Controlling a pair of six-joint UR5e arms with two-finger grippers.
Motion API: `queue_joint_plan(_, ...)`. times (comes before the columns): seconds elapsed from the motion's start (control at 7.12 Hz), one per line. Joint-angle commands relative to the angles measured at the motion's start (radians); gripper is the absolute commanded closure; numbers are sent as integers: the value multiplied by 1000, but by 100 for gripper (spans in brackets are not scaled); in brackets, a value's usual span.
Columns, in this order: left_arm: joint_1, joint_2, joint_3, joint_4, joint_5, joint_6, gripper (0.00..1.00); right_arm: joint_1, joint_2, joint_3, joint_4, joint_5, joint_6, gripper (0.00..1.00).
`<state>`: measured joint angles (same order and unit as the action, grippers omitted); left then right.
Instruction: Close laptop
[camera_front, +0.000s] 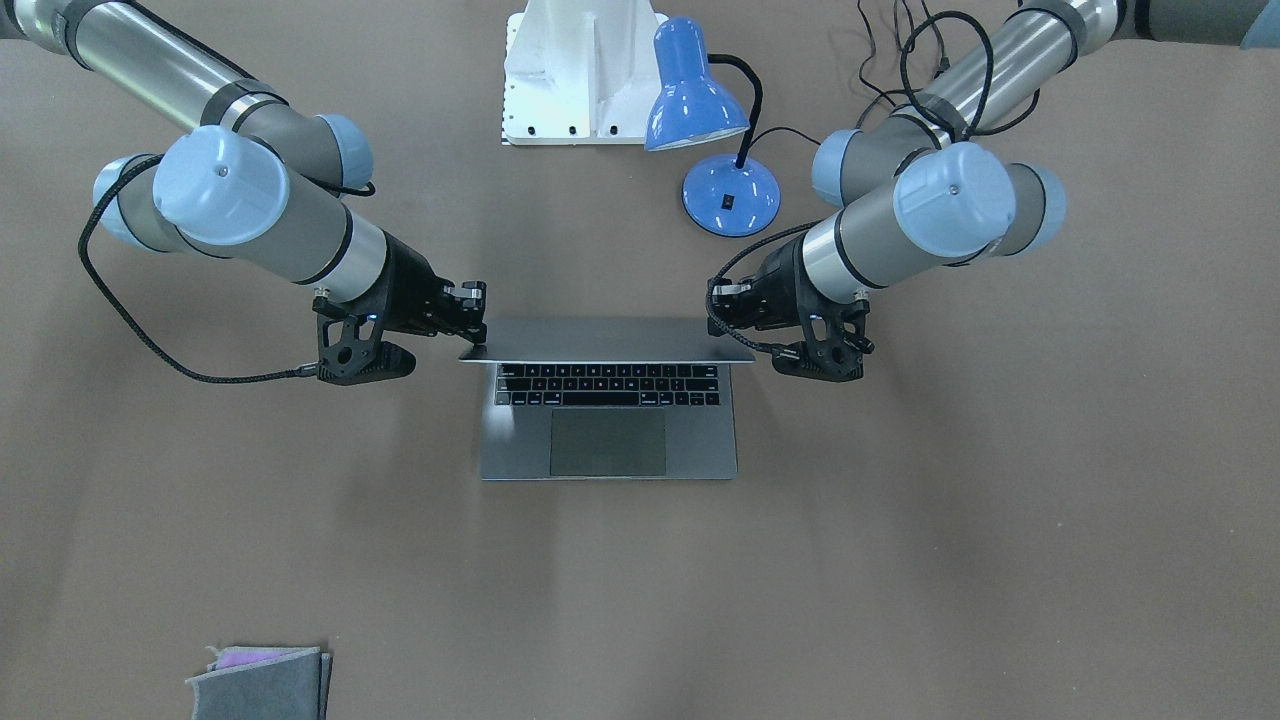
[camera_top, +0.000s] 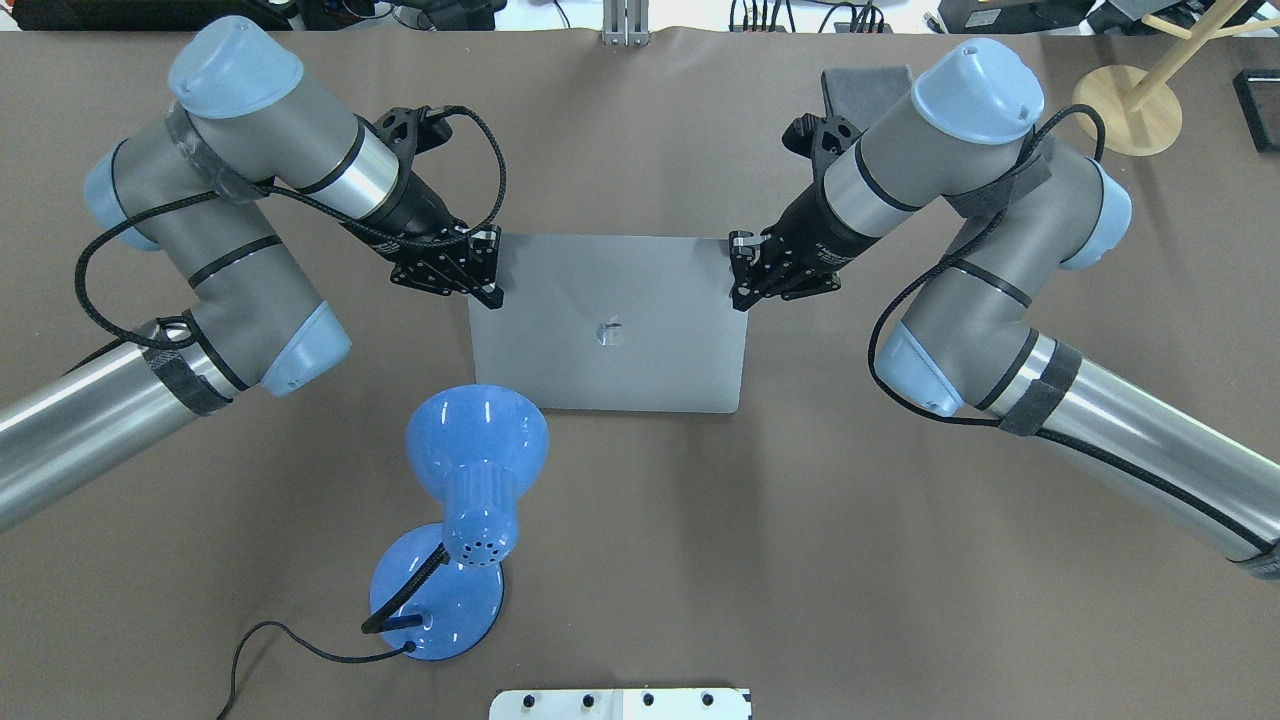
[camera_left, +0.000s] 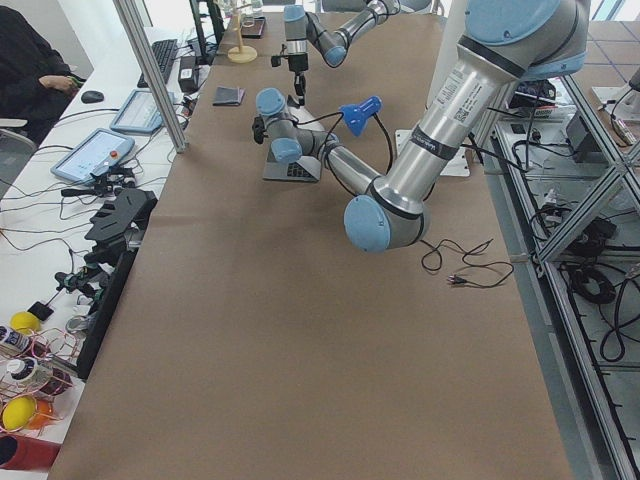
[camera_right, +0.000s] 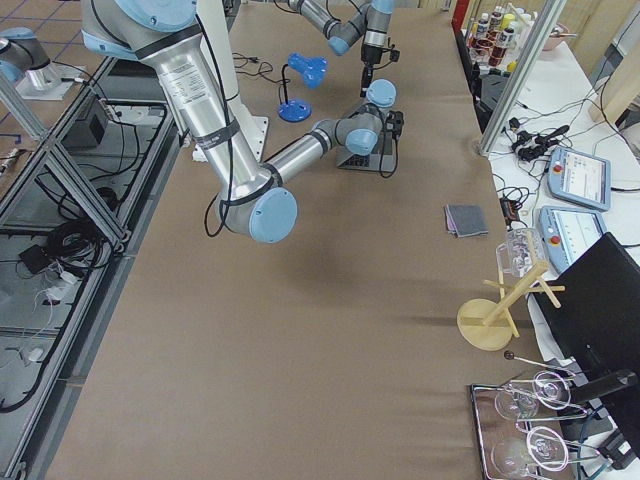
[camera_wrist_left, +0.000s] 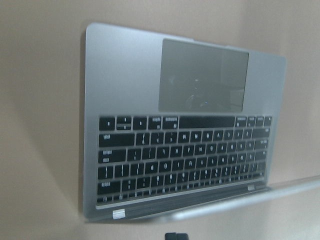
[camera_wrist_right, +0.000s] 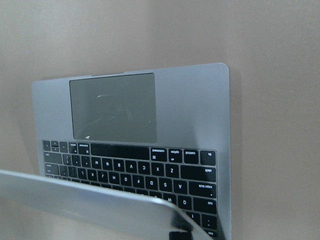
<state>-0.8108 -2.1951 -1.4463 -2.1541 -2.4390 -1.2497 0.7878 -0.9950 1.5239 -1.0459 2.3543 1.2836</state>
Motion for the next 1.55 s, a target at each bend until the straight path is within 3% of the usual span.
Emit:
queue_joint_plan(0.0, -2, -37, 67, -23, 40, 0, 100, 10, 22, -28, 9, -1, -1, 100)
queue_joint_plan(0.7, 1, -86, 191, -67, 89, -1, 100, 10, 96, -238, 137, -40, -1, 100)
queue_joint_plan(1.4, 12, -109, 257, -72, 138, 30, 100, 4, 162, -362, 145, -79, -27, 100)
